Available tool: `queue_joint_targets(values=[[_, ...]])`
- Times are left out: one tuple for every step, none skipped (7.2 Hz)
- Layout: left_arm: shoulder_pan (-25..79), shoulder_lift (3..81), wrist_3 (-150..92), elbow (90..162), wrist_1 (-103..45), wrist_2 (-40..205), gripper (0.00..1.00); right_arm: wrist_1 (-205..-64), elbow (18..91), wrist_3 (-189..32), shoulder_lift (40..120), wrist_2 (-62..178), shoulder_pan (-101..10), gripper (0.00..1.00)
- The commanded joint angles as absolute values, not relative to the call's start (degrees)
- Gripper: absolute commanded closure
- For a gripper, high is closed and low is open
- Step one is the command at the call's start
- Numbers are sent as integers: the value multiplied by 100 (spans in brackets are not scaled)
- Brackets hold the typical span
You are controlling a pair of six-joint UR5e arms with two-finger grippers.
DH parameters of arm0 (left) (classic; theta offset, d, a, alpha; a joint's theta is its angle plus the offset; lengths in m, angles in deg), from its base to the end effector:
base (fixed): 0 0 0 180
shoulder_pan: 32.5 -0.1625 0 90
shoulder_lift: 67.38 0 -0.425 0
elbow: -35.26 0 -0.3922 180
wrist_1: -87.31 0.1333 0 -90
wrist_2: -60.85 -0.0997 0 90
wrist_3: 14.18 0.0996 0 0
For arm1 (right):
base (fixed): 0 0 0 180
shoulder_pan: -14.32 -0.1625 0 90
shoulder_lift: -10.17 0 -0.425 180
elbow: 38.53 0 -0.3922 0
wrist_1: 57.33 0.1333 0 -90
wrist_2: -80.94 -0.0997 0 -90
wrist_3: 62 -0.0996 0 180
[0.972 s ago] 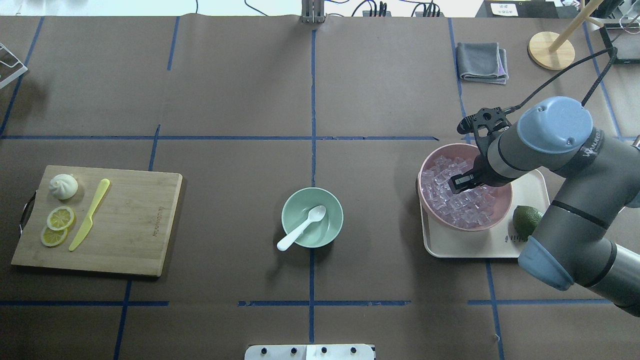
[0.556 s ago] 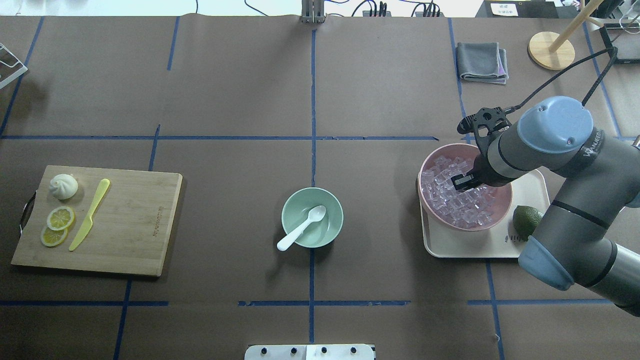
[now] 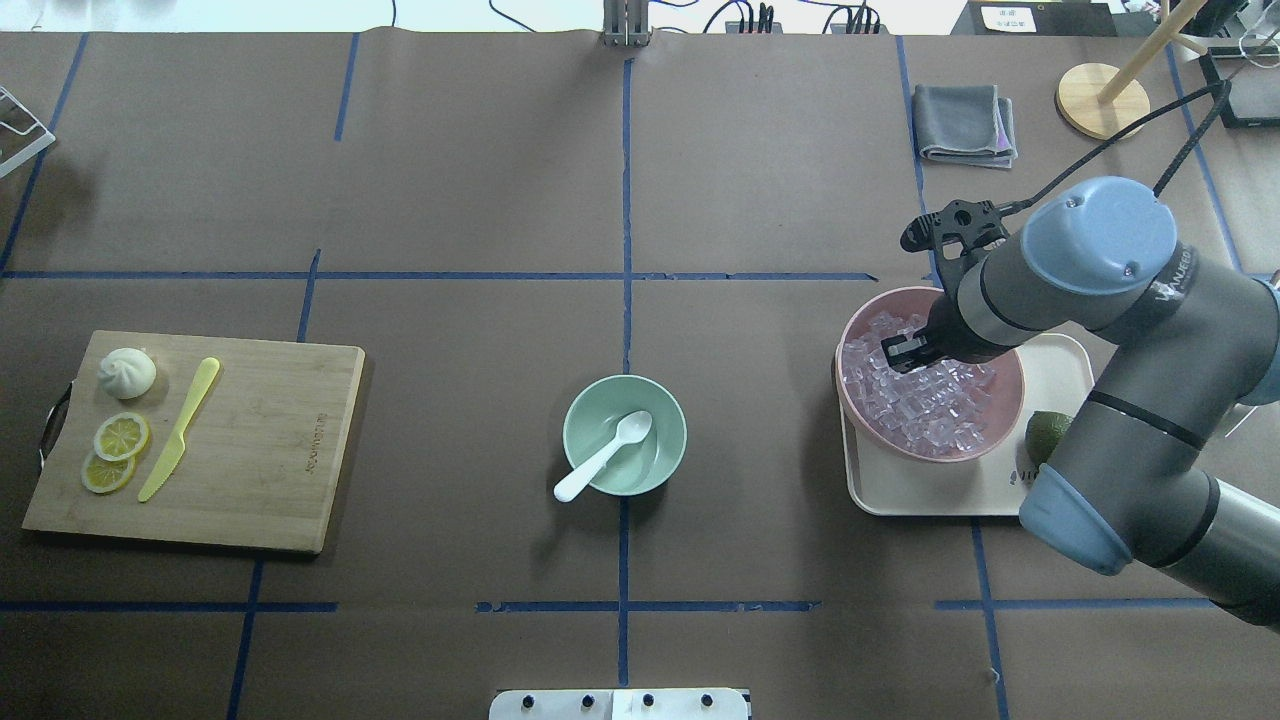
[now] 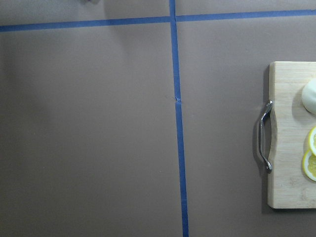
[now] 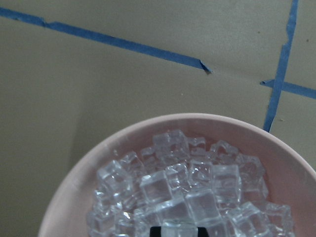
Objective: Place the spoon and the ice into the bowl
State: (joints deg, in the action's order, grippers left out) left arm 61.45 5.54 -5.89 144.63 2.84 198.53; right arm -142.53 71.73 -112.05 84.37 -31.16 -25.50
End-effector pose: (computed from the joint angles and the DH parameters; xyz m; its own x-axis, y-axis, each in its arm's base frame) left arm -0.0845 -0.3578 0.6257 0.6717 0.0565 -0.7386 -0.0284 0.9983 0.0505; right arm -0.3753 -0.4377 0.3452 0.7049 -0.1869 0.6842 0.0631 0.9774 0.2020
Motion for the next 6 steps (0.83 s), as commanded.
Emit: queue_joint_targets(values=[[6163, 399, -592, 14618, 284, 19910, 0, -15045, 7108, -12410, 7438, -2868, -2191, 100], [6163, 399, -592, 14610, 284, 19910, 0, -15215, 6994, -12831, 7050, -2613, -1954, 100], [6163, 399, -592, 14609, 284, 19910, 0, -15225, 6732, -13253, 6620, -2515, -1769, 100], [6163, 416, -600, 14601, 284, 19910, 0, -15234, 6364, -13719, 6154, -2183, -1428, 100], [6163, 425, -601, 14566, 284, 19919, 0, -15234, 5995, -14297, 5793, -1832, -1111, 99], [6163, 434, -601, 14548, 284, 19919, 0, -15234, 5634, -14799, 5459, -1672, -908, 99]])
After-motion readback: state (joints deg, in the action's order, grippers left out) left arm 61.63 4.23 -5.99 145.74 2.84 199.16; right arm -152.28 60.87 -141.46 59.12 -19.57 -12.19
